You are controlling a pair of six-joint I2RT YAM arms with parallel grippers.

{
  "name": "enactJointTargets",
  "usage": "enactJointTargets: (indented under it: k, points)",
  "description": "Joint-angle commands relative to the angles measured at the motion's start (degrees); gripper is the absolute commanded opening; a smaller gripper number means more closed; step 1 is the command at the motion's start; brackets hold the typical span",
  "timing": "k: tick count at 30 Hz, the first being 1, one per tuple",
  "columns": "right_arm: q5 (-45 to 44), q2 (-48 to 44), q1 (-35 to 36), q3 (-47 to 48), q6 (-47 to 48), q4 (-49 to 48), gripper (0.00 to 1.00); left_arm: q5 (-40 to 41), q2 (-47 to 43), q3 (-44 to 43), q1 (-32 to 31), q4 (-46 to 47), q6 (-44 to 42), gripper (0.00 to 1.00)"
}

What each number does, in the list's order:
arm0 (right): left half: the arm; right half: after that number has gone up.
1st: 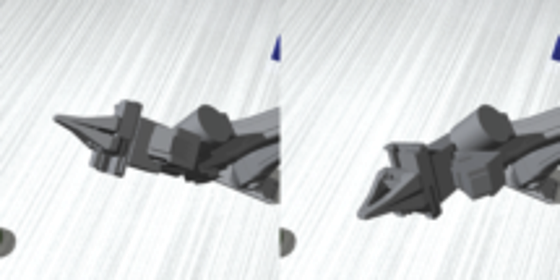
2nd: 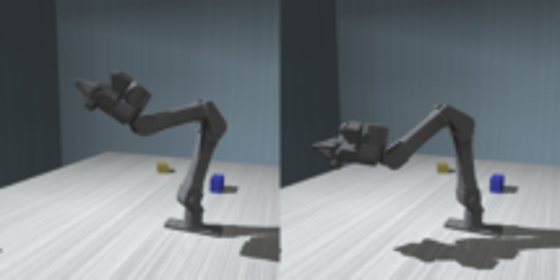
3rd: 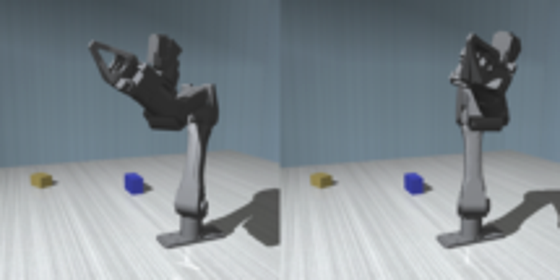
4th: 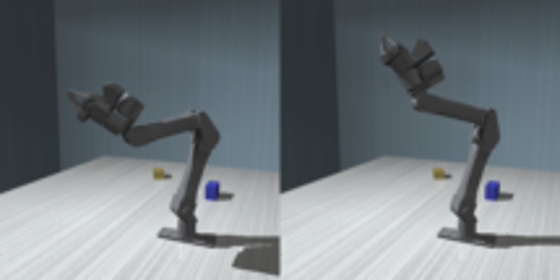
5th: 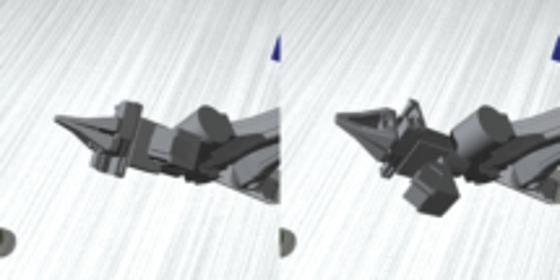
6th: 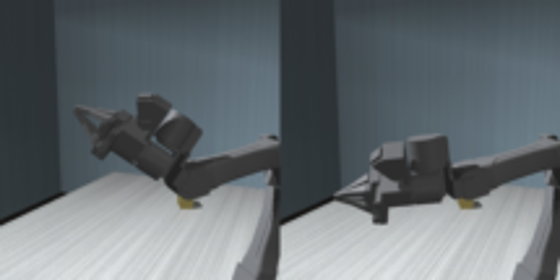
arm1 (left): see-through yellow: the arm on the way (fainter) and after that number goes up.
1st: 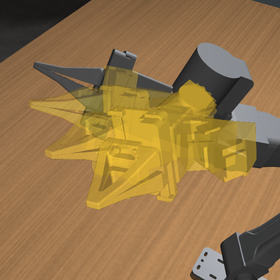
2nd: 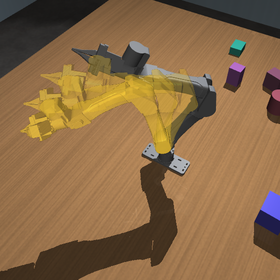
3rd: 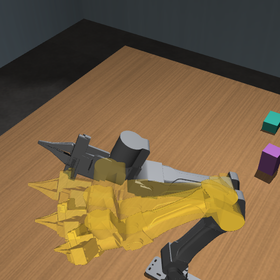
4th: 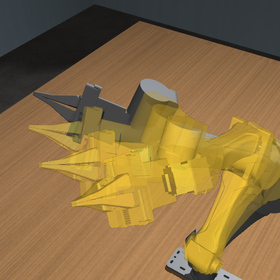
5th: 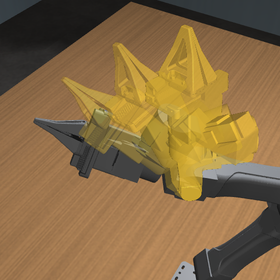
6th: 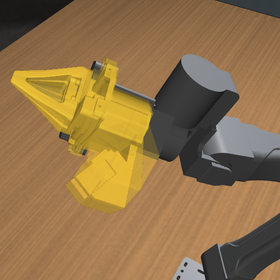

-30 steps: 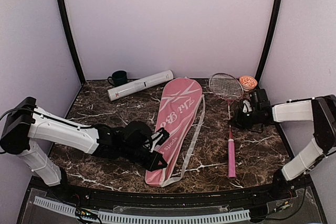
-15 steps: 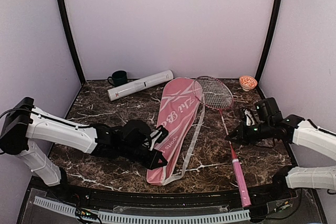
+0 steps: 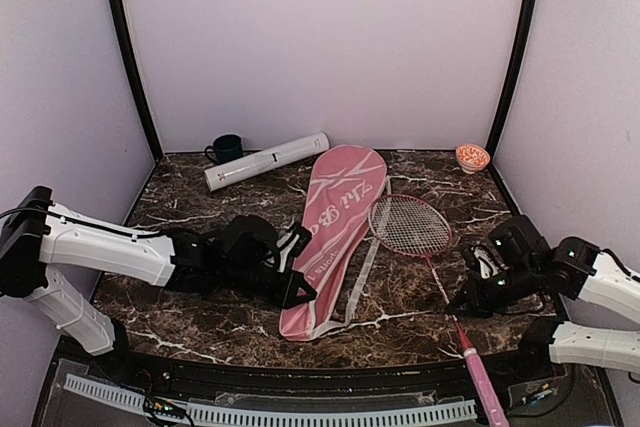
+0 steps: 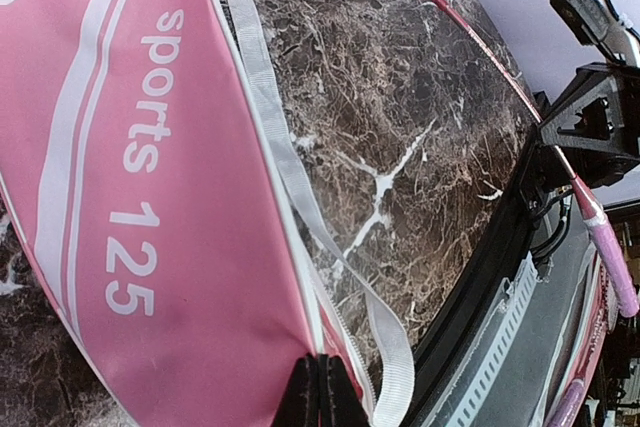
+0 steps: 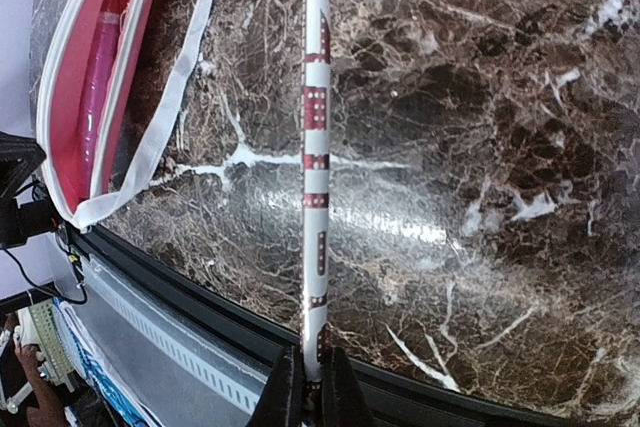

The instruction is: Pack up the badminton gear

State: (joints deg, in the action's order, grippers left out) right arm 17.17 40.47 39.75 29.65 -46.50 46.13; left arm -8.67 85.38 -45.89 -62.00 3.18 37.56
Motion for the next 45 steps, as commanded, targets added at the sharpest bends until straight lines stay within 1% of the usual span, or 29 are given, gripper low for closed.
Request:
enactJointTargets:
  k: [1,5,7,11,16,22,24,27,33,34,39,45]
  points:
    - [-1.22,-1.00,1.72,-0.60,-1.49,4.49,0.00,1.34,-3.02,0.37,0.89,2.40,0.63,0.00]
    - [-1.60,-1.32,3.25,0.37,-1.04,6.26,0.00,1.46,-3.21,0.03,1.08,1.69,0.54,0.00]
    - [-1.33,-1.54,3.91,0.74,-1.32,5.66,0.00,1.18,-3.21,0.05,1.09,1.84,0.45,0.00]
    - [-2.01,0.29,5.14,1.87,-1.02,2.38,0.00,-0.04,-2.83,0.39,1.09,2.87,0.67,0.00]
    - [-4.86,2.36,8.56,3.66,-1.90,-3.34,0.00,-0.59,-2.77,0.44,1.09,2.63,0.54,0.00]
    - [-8.40,7.01,15.15,4.99,-3.18,-8.26,0.00,-0.75,-3.36,0.22,1.09,2.60,0.49,0.00]
    - [-10.94,8.54,17.36,5.61,-3.66,-9.34,0.00,-0.94,-3.46,0.23,1.09,2.87,0.33,0.00]
    - [-13.21,10.02,19.32,5.18,-4.31,-14.10,0.00,-1.98,-3.33,0.25,1.09,4.02,0.29,0.00]
    - [-16.55,15.85,19.77,3.00,-5.84,-26.02,0.00,-4.02,-3.42,-0.56,1.09,4.01,-0.80,0.00]
    - [-17.10,17.12,19.76,2.85,-5.92,-28.79,0.00,-4.19,-3.46,-0.67,1.09,3.76,-1.07,0.00]
    - [-21.04,24.53,19.76,4.39,-7.27,-36.32,0.00,-4.81,-3.07,-0.59,1.09,3.43,-1.67,0.00]
    - [-22.31,34.00,19.15,6.72,-7.55,-45.88,0.00,-7.39,0.05,-1.32,1.09,3.87,-2.69,0.00]
